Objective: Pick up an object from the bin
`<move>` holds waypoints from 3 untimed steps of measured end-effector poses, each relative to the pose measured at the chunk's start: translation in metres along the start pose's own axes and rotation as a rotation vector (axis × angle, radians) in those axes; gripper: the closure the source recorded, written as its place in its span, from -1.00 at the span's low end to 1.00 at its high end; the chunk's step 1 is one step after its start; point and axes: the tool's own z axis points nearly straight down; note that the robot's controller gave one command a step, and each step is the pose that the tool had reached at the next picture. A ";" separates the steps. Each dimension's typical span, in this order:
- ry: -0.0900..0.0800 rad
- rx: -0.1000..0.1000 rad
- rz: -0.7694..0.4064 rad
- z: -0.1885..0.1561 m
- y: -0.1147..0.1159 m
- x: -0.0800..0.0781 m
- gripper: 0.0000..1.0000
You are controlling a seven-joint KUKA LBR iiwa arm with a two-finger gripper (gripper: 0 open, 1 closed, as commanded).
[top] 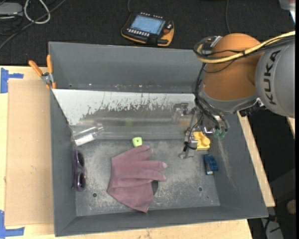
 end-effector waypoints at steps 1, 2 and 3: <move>-0.007 0.000 0.000 -0.004 0.000 -0.001 -1.00; -0.008 -0.002 0.034 0.127 0.071 0.012 -1.00; -0.016 -0.001 0.053 0.085 0.087 -0.012 -1.00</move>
Offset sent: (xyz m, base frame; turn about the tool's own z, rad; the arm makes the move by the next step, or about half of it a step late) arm -0.0164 0.0812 -0.1471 0.0389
